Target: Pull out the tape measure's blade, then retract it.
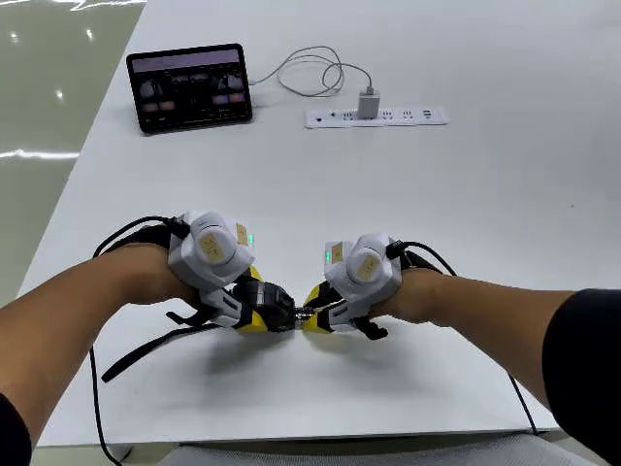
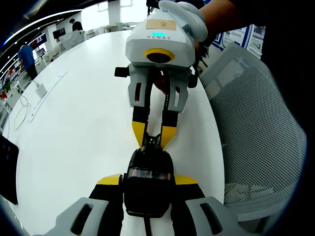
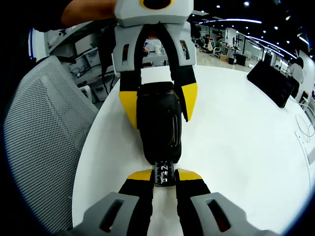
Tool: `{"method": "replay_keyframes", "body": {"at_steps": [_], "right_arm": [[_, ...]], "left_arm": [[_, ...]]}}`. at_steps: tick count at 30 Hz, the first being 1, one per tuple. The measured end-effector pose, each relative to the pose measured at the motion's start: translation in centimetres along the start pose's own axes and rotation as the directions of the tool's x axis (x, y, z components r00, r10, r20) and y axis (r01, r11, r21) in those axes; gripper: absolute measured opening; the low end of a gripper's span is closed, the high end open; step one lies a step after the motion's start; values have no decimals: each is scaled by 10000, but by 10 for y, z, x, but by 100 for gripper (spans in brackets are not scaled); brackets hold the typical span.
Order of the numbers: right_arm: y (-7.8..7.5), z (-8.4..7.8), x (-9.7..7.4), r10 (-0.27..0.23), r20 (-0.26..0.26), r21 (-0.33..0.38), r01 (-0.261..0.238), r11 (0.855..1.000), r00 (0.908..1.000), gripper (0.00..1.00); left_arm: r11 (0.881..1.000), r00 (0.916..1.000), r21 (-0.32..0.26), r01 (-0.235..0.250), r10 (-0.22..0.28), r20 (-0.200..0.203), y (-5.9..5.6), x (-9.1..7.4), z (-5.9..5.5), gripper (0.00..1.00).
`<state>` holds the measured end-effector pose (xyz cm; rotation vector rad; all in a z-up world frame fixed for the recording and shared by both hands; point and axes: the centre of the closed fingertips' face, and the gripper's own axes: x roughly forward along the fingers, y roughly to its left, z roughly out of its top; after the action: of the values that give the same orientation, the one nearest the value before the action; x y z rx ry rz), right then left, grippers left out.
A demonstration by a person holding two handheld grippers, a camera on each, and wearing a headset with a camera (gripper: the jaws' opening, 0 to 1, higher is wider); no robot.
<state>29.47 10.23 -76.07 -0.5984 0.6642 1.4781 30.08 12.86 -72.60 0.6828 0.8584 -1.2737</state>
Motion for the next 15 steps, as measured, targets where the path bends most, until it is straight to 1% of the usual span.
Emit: {"method": "replay_keyframes", "body": {"at_steps": [2,3,8,15], "right_arm": [[0,2,2,-52,30,-8,52,10000,10000,13],[0,1,0,-30,34,-152,31,9999,10000,12],[0,0,-3,30,78,-37,-30,10000,10000,11],[-1,-3,-6,-20,122,-34,20,10000,9999,11]], "left_arm": [[10000,10000,12,4,-4,-6,0,0,0,33],[10000,10000,13,4,-4,-4,0,0,0,33],[10000,10000,-24,14,-14,71,0,0,0,33],[10000,9998,-84,-21,22,195,-1,-1,1,33]]}}
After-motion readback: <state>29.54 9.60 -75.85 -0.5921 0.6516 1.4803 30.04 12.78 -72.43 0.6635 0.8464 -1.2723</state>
